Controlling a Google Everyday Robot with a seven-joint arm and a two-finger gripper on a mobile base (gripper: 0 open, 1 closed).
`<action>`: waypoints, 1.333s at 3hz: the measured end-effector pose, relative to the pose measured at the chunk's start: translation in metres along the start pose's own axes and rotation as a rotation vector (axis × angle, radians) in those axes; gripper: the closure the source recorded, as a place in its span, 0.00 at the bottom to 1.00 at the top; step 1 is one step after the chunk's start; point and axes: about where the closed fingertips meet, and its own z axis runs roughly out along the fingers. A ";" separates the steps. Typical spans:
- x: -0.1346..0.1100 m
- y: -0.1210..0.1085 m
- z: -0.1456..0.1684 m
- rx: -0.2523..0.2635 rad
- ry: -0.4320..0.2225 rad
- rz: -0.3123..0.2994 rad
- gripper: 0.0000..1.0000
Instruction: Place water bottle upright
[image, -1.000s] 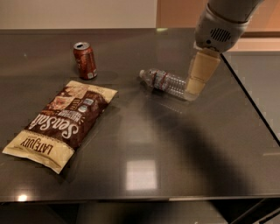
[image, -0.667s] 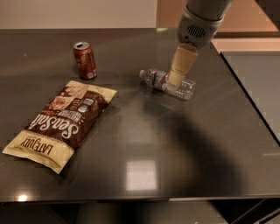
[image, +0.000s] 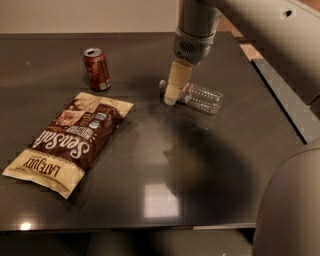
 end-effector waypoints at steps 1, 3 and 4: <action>-0.008 -0.010 0.026 -0.012 0.033 0.050 0.00; -0.015 -0.026 0.061 -0.047 0.055 0.118 0.18; -0.017 -0.033 0.071 -0.054 0.058 0.132 0.41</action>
Offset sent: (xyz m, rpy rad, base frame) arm 0.0339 0.0036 -0.0603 -0.0299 0.1143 -0.1362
